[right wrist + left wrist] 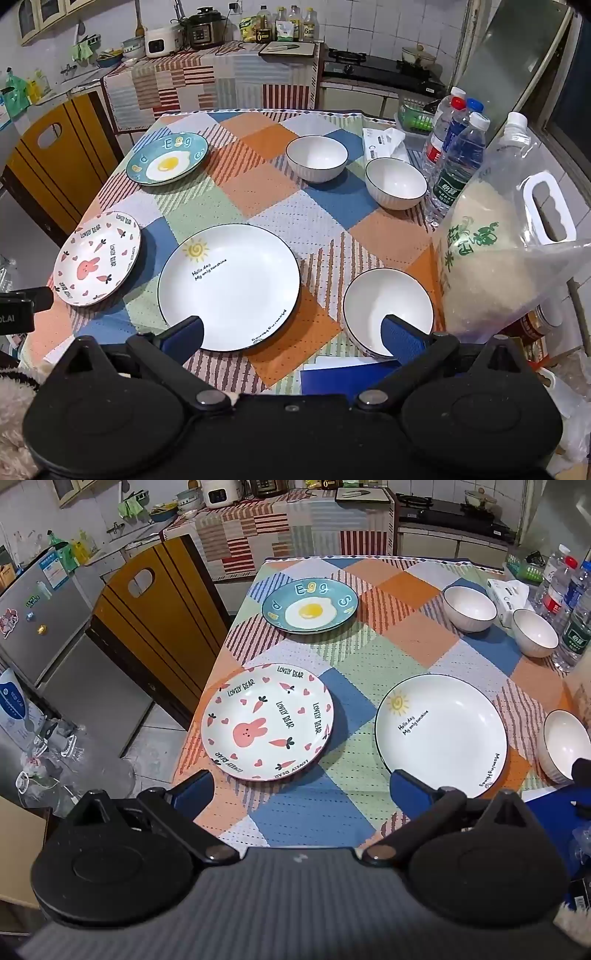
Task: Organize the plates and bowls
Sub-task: 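Move both grippers toward the white sun-print plate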
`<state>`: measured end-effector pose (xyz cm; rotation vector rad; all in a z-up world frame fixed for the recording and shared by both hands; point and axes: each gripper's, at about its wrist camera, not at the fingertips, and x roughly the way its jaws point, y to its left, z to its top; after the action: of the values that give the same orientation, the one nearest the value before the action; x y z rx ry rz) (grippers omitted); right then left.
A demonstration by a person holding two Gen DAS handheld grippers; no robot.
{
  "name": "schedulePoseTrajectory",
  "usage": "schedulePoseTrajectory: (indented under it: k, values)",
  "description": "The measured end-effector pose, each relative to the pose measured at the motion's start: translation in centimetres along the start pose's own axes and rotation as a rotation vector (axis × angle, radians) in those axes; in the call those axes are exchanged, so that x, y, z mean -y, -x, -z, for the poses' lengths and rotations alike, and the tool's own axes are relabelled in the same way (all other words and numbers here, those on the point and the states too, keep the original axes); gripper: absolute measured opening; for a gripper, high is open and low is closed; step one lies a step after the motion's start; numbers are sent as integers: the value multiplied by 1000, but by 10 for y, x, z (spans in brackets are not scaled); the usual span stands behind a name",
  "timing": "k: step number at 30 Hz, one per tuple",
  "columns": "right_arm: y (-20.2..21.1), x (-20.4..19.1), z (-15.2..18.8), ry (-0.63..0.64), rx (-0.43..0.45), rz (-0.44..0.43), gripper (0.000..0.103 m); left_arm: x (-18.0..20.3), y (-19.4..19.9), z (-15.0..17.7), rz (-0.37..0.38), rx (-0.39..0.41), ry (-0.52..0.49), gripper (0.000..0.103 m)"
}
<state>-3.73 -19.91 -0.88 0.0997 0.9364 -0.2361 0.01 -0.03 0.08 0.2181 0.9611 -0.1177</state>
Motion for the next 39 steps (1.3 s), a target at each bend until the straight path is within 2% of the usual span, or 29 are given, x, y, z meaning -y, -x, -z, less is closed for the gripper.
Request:
schedulePoseTrajectory:
  k: [6,14,19,39]
  values:
    - [-2,0,-2,3,-1,4,103,-7,4,-3,30,6,10,102]
    - [-4,-7,7,3,-2,8,103,-12,-1,1,5,6,50,102]
    - [-4,1,1,1,-8,-1,103,-14,-4,3,0,6,59,102]
    - [-1,3,2,5,10,25,103,-11,3,12,28,54,27,102]
